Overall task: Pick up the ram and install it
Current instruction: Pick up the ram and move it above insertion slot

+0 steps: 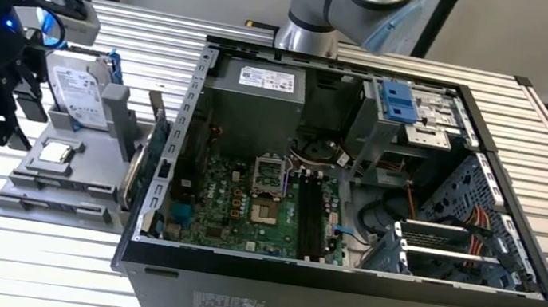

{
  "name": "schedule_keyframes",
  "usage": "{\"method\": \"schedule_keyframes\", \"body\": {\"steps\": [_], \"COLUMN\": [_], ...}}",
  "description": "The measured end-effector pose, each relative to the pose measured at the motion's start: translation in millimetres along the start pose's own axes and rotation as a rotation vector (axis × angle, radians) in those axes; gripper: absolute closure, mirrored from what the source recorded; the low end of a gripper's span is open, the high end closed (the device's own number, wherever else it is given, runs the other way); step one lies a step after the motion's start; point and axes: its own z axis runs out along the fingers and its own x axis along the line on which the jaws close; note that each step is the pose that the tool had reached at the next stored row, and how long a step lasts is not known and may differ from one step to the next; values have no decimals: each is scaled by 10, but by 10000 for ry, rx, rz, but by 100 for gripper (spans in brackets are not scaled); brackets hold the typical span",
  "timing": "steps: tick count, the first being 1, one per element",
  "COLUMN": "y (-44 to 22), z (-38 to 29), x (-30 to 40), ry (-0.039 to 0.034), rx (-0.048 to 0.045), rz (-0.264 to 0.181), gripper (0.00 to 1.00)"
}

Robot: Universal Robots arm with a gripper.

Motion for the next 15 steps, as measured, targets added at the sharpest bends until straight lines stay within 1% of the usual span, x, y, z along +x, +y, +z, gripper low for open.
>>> {"method": "schedule_keyframes", "body": {"steps": [10,15], "y": [-32,-60], "z": [115,140], "x": [19,47], "ry": [-1,1], "rx": [-1,-24], "rz": [2,10], "gripper": [0,0]}}
